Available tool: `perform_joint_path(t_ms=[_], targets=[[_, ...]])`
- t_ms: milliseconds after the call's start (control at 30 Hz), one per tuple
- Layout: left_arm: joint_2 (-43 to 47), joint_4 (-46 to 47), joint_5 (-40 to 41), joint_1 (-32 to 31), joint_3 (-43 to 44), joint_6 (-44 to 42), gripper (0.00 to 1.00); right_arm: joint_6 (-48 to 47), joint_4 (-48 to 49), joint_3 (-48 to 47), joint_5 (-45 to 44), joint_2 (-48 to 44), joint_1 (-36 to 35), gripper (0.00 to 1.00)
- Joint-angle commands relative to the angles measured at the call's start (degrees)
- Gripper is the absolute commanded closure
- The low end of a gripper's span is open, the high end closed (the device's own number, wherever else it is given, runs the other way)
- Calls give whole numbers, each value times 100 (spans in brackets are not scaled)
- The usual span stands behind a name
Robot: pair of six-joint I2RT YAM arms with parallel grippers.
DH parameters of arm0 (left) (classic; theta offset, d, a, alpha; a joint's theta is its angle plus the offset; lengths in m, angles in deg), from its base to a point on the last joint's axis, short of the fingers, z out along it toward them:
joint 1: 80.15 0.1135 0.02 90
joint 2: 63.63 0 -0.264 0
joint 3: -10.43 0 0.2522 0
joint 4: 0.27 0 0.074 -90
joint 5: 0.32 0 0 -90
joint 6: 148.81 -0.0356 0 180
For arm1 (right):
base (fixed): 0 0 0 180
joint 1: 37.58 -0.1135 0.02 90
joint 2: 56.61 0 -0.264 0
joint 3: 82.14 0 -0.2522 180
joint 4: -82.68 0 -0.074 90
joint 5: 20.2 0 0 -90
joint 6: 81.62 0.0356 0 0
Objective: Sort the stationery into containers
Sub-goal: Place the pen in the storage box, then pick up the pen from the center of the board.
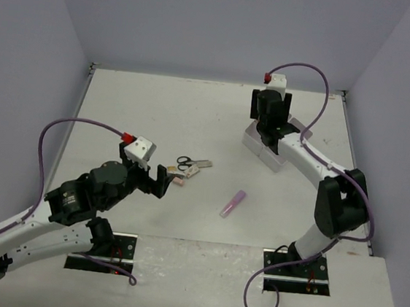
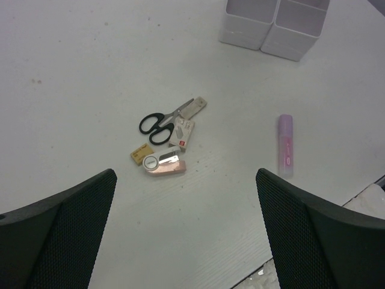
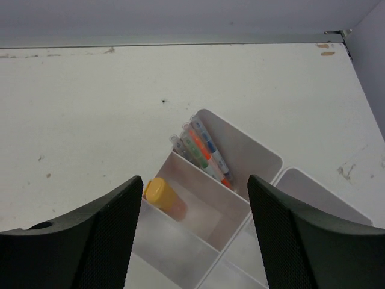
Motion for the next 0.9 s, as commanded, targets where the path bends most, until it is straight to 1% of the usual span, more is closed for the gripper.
perform_joint_path(t_ms=[0,33,67,133,167,200,267,333,433,533,700,767,833,867], targets=[[-1065,153,-79,-1,491,847,0,700,-1061,-506,158,-1202,-238,24],[-1466,361,-352,-19,515,1043,0,1018,-1396,-382,454,-1566,-244,20],[-1795,581,-545,-45,503,1137,0,1251,-1597,-230,687,-1867,-250,13],[-3045,869,-615,-227,729,1205,0,1464,-1893,86,933,-2521,-246,4],[-3666,948,-617,-339,905,1197,0,1517,-2019,232,1017,-2768,-244,1],[-4194,944,-599,-462,1138,1137,0,1507,-2107,356,1056,-2871,-244,1],[-4990,943,-801,-640,1541,993,0,1569,-2456,538,1040,-3286,-209,1],[-5747,930,-930,-829,1875,831,0,1571,-2557,799,1142,-3565,-154,1],[-6498,863,-1098,-995,2391,684,4,1489,-2682,987,1210,-3914,-104,1],[-7103,734,-1185,-1087,2783,651,11,1387,-2687,1082,1298,-4018,-86,1],[-7515,755,-1380,-1146,2916,715,24,1390,-2686,1082,1342,-4038,-77,2],[-7726,686,-1380,-1153,3001,732,36,1372,-2673,1088,1373,-4061,-77,2],[-7866,624,-1359,-1161,3017,773,43,1357,-2670,1098,1357,-4101,-77,2],[-7920,574,-1352,-1161,3006,809,48,1355,-2661,1114,1328,-4158,-77,2]])
